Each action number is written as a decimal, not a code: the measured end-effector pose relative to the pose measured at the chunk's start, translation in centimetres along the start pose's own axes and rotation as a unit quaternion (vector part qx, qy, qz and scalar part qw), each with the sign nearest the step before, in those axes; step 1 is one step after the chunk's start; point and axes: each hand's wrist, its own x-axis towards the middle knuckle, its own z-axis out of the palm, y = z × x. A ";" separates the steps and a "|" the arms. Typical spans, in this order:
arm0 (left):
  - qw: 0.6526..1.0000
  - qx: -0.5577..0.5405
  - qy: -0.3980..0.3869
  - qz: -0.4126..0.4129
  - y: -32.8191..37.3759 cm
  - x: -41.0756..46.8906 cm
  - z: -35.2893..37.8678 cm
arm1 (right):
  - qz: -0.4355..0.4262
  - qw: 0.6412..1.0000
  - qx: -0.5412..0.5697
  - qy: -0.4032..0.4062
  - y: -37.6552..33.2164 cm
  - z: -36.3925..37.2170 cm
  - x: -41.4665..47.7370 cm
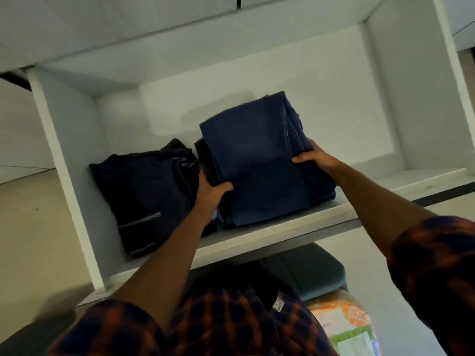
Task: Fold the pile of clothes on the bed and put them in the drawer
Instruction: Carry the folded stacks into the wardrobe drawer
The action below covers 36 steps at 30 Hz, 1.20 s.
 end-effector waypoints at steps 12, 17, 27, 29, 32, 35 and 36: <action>0.996 0.004 0.064 -0.061 1.0 -1.2 0.0 | -0.003 1.000 -0.007 -0.022 4.4 -0.4 4.8; 0.997 0.030 0.050 -0.044 1.4 -1.7 -0.7 | -0.004 0.996 -0.015 0.084 1.4 2.5 -0.4; 0.986 0.160 -0.028 -0.030 1.2 -6.5 -6.1 | -0.037 0.943 -0.226 0.242 3.0 5.7 -6.0; 0.979 0.196 -0.061 -0.002 1.1 -7.1 -7.4 | -0.039 0.940 -0.211 0.266 3.1 6.7 -7.0; 0.960 0.254 -0.097 0.065 1.0 -7.0 -10.1 | -0.061 0.917 -0.225 0.325 3.3 9.4 -8.7; 0.937 0.308 -0.133 0.098 1.0 -5.9 -13.1 | -0.051 0.887 -0.277 0.367 3.5 13.3 -10.3; 0.925 0.330 -0.152 0.114 1.1 -5.5 -14.1 | -0.041 0.878 -0.289 0.379 3.6 15.0 -10.7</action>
